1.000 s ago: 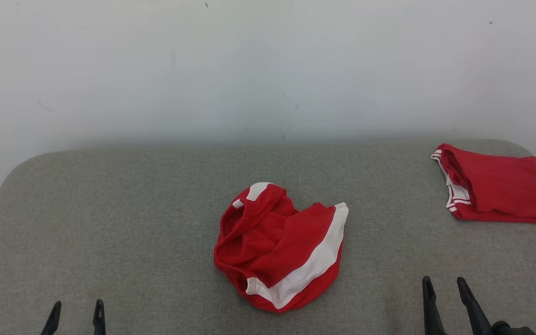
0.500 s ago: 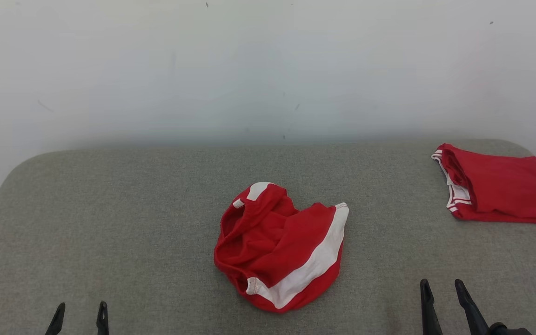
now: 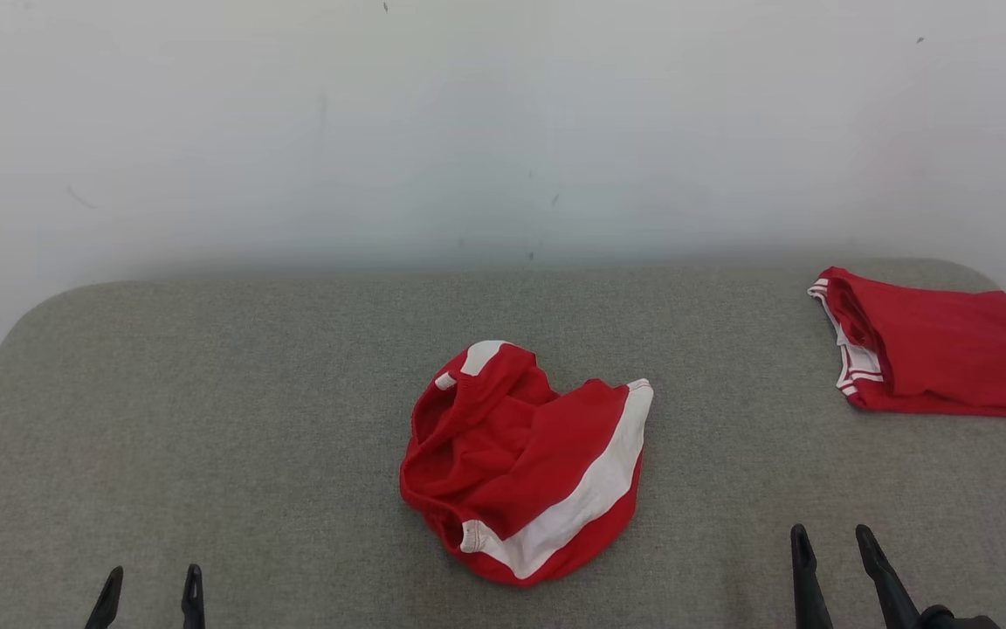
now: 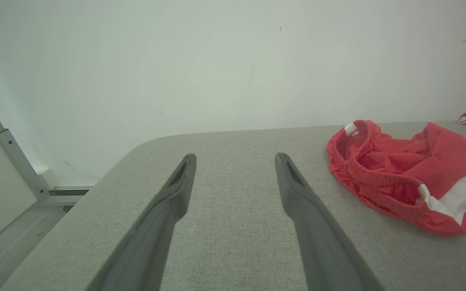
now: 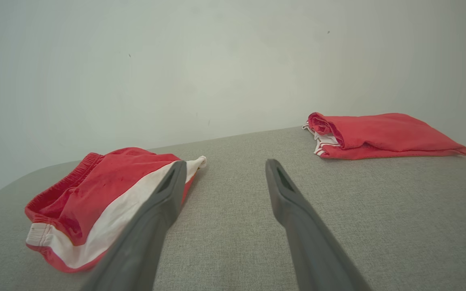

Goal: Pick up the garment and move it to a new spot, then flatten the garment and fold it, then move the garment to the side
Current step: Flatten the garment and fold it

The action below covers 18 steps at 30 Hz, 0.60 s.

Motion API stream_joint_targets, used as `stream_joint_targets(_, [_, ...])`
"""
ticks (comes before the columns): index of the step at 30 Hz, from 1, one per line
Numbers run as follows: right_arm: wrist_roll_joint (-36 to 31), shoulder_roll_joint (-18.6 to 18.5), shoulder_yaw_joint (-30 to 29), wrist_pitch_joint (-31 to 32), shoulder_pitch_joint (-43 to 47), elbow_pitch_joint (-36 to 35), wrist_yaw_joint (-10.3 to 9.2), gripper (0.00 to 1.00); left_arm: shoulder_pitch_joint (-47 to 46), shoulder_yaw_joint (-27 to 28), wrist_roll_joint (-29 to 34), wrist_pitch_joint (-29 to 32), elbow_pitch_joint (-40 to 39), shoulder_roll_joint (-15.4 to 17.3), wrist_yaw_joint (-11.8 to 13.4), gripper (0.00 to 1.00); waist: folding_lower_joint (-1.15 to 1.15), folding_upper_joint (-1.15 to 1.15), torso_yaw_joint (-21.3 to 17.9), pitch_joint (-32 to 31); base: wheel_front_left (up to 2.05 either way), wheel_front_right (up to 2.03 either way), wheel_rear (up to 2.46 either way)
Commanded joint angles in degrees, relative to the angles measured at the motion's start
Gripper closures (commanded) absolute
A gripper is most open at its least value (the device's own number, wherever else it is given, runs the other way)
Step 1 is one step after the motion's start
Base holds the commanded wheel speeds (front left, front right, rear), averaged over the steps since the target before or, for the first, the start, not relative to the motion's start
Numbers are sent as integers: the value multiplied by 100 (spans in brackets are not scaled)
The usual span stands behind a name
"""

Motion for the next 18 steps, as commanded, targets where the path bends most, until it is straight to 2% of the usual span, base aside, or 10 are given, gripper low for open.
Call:
stream_joint_targets(1, [21,-20,2,-26,18,5,-16,0,-39,24,29,-16,17,-18,-23,0,0,0,1,4,0,0,0])
stream_joint_targets(18, [10,-40,-3,-26,66,-26,-16,0,-27,118,124,-16,39,-131,-117,0,0,0,-11,56,0,0,0])
